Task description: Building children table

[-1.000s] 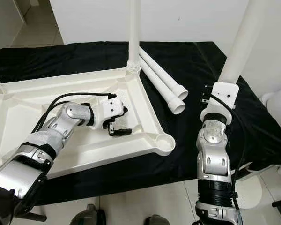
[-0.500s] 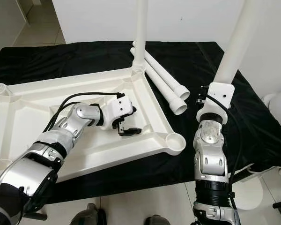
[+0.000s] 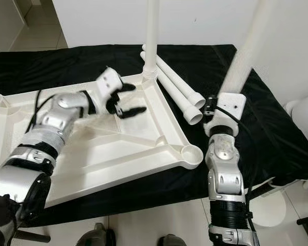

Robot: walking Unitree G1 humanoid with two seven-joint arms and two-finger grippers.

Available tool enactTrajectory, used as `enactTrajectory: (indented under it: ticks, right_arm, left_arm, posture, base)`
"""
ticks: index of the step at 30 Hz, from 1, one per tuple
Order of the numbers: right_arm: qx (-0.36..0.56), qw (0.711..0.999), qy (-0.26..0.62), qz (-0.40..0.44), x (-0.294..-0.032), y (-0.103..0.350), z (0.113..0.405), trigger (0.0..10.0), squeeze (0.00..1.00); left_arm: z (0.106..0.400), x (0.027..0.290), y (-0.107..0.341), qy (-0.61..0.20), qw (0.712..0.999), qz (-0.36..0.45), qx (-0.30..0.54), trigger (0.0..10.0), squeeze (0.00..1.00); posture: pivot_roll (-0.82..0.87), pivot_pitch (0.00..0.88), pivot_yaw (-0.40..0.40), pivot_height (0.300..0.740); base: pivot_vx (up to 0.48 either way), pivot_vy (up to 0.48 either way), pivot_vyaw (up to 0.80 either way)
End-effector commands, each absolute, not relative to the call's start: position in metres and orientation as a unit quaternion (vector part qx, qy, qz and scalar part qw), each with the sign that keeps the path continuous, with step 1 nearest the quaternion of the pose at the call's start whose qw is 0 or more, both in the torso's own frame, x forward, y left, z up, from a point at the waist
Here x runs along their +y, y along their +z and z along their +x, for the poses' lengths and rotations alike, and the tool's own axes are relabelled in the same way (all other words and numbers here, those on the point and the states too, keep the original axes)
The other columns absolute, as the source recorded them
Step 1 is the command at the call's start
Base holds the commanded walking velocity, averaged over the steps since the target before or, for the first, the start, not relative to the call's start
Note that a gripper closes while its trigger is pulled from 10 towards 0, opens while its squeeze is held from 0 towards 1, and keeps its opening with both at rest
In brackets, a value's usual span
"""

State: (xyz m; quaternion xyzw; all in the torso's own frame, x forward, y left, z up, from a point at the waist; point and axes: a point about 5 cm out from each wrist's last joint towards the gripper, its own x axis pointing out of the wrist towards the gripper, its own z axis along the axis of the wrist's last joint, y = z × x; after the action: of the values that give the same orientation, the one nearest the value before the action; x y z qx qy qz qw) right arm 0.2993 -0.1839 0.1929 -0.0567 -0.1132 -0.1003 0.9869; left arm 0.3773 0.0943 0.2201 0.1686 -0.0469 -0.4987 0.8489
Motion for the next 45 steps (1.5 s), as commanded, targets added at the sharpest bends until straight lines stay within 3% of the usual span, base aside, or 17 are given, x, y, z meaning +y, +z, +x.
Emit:
enactTrajectory:
  ticks: [1,4,9,16,45]
  right_arm:
    - [-0.127,0.986,-0.088,-0.056,-0.181,0.196,0.296,10.0,0.00]
    - [-0.134,0.988,-0.065,-0.047,-0.174,0.197,0.295,10.0,0.00]
    - [-0.131,0.989,-0.065,-0.034,-0.177,0.197,0.296,10.0,0.00]
    - [-0.135,0.988,-0.062,-0.032,-0.179,0.199,0.299,10.0,0.00]
    - [-0.139,0.987,-0.066,-0.041,-0.180,0.199,0.297,10.0,0.00]
  left_arm:
    - [0.380,0.096,0.223,-0.472,0.867,0.155,-0.051,10.0,0.00]
    - [0.383,0.102,0.216,-0.424,0.896,0.122,-0.049,10.0,0.00]
    - [0.383,0.100,0.212,-0.403,0.908,0.100,-0.048,10.0,0.00]
    - [0.383,0.090,0.202,-0.390,0.917,0.079,-0.018,10.0,0.00]
    - [0.390,0.096,0.197,-0.336,0.941,0.046,0.010,10.0,0.00]
  posture:
    - [0.01,0.051,-0.007,0.740]
    - [0.02,0.040,-0.024,0.740]
    - [0.02,0.035,-0.028,0.740]
    - [0.02,0.021,-0.032,0.740]
    - [0.02,0.033,-0.023,0.740]
  base:
    - [0.000,0.000,0.00]
    - [0.000,0.000,0.00]
    - [0.000,0.000,0.00]
    - [0.000,0.000,0.00]
    - [0.000,0.000,0.00]
